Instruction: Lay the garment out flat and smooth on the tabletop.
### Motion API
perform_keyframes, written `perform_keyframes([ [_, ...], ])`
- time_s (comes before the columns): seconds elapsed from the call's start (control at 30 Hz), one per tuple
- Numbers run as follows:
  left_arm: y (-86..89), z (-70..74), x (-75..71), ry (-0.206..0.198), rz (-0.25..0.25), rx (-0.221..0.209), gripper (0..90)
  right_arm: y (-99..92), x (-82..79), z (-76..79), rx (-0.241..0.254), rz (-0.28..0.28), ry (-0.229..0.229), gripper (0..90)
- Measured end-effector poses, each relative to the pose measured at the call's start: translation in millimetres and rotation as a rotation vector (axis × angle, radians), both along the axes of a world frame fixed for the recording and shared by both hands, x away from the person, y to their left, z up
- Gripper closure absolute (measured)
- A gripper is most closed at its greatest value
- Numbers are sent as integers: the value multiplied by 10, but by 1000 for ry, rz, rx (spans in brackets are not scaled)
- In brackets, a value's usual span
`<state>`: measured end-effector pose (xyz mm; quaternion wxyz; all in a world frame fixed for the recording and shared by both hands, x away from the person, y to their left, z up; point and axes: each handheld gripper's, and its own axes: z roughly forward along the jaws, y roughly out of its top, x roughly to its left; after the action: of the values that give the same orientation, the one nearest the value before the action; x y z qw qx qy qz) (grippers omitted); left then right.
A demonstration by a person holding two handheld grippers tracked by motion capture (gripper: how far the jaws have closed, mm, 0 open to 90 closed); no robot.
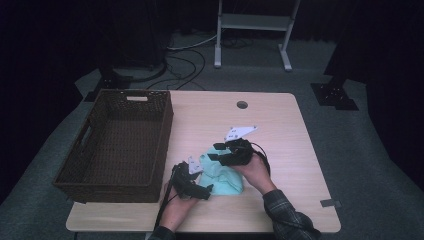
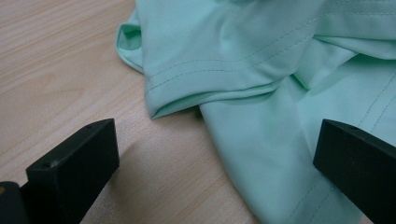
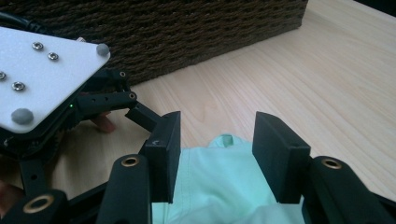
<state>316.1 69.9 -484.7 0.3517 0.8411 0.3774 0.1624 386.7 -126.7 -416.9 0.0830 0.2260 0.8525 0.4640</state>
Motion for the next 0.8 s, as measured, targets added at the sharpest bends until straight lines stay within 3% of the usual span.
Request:
perform_keyframes([
  [0.33, 1, 0, 1, -1, -1, 2, 0, 157, 25, -55, -15, 2, 14, 563],
  [0.8, 0, 0, 0, -1, 1, 1, 0, 336, 31, -213, -82, 30, 36, 588],
])
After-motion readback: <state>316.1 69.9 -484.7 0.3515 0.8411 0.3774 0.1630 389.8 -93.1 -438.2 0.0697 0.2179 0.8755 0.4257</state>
